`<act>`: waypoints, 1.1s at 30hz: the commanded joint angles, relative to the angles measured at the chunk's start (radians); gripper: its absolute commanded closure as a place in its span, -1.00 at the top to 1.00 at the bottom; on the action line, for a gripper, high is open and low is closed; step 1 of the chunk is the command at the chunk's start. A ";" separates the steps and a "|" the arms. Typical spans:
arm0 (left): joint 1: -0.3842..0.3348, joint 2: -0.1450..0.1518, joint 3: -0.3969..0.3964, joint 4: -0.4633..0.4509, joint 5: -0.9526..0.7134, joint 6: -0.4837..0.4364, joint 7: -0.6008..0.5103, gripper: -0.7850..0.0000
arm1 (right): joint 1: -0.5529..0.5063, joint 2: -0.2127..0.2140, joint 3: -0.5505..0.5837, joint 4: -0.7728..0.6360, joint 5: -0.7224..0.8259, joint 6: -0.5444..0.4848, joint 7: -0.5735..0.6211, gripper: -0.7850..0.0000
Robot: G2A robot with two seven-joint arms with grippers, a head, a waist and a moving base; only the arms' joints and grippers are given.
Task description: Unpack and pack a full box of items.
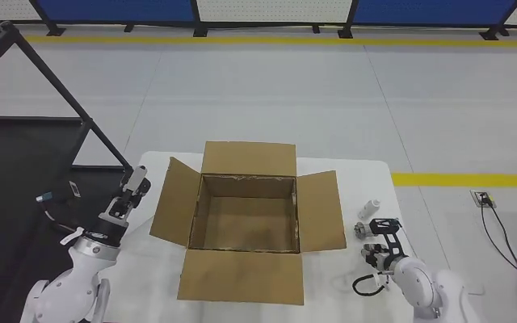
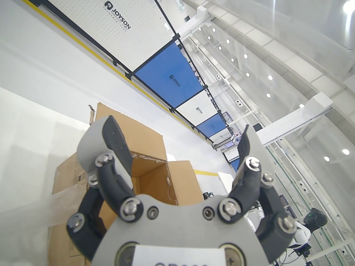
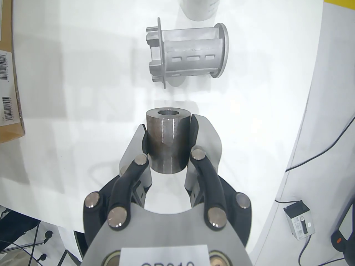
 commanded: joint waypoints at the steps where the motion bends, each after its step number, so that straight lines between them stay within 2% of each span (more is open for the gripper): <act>1: 0.001 0.000 -0.001 0.000 -0.001 0.000 0.002 1.00 | 0.004 0.001 -0.004 0.005 0.000 0.002 0.003 -1.00; 3: 0.002 0.000 -0.001 -0.001 -0.001 0.000 0.003 1.00 | 0.008 0.003 -0.008 0.011 -0.002 0.007 0.009 -0.96; 5: 0.002 0.001 -0.001 -0.001 -0.003 -0.003 0.004 1.00 | 0.012 0.004 -0.014 0.016 -0.003 0.011 0.010 -0.84; 9: 0.003 0.001 -0.001 -0.002 -0.004 -0.003 0.004 1.00 | 0.018 0.006 -0.022 0.029 -0.001 0.020 0.007 -0.25; 11: 0.004 0.001 -0.003 -0.004 -0.005 -0.002 0.003 1.00 | 0.020 0.007 -0.028 0.036 -0.002 0.028 0.008 -0.15; 23: 0.020 0.003 -0.020 -0.015 -0.018 -0.008 0.003 1.00 | 0.027 0.014 -0.042 0.050 0.003 0.044 -0.003 -0.10; 33: 0.030 0.004 -0.026 -0.018 -0.023 -0.011 0.006 1.00 | 0.006 0.021 -0.047 0.003 0.001 0.058 0.003 -0.07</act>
